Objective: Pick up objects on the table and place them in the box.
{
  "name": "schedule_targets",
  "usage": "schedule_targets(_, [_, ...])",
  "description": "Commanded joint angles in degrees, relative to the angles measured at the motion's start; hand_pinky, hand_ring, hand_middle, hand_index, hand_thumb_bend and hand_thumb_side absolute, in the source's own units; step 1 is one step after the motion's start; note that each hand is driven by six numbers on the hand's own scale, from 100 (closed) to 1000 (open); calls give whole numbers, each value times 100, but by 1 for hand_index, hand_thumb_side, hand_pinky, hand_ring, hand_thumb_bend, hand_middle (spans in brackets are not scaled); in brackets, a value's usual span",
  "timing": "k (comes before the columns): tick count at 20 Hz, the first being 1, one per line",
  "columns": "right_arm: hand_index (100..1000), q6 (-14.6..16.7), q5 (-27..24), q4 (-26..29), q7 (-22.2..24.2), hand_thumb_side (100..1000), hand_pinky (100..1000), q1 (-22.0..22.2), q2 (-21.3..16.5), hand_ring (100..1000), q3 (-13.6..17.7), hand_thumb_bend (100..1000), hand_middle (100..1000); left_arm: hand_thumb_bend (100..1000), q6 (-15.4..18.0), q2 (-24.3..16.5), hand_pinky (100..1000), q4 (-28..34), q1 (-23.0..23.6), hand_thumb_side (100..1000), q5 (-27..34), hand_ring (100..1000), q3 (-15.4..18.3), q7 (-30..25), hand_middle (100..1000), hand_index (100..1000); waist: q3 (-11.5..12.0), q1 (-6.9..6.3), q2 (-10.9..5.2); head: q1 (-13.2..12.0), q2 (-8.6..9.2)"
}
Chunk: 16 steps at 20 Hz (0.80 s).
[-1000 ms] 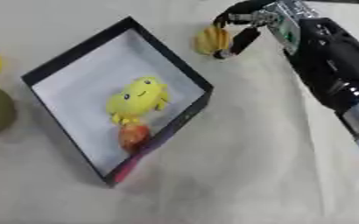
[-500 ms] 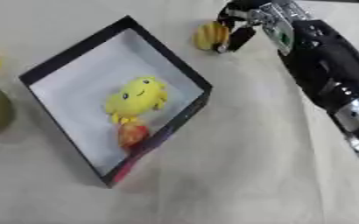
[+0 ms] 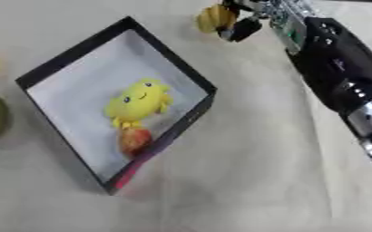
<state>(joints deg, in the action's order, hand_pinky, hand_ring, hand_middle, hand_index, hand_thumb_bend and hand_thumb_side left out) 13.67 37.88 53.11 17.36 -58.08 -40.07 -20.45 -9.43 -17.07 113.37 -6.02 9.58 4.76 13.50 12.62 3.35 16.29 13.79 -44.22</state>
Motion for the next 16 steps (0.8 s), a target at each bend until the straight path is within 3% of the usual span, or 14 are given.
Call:
schedule_targets(1, [606, -9, -314, 822, 151, 342, 787, -193, -445, 633, -229, 169, 455, 138, -3, -109, 894, 96, 5, 943, -5, 719, 48, 10, 738, 825, -29, 35, -206, -19, 11])
schedule_targets(8, [595, -313, -899, 2622, 498, 380, 766, -358, -775, 616, -806, 174, 448, 137, 4, -140, 894, 84, 46, 940, 2, 719, 42, 2, 738, 824, -96, 6, -286, -19, 11])
schedule_targets(16, [593, -543, -1337, 4291, 1258, 456, 746, -658, -722, 599, -1621, 179, 448, 137, 12, -164, 895, 77, 78, 937, 22, 718, 29, -7, 738, 824, -108, -15, -380, -54, 11])
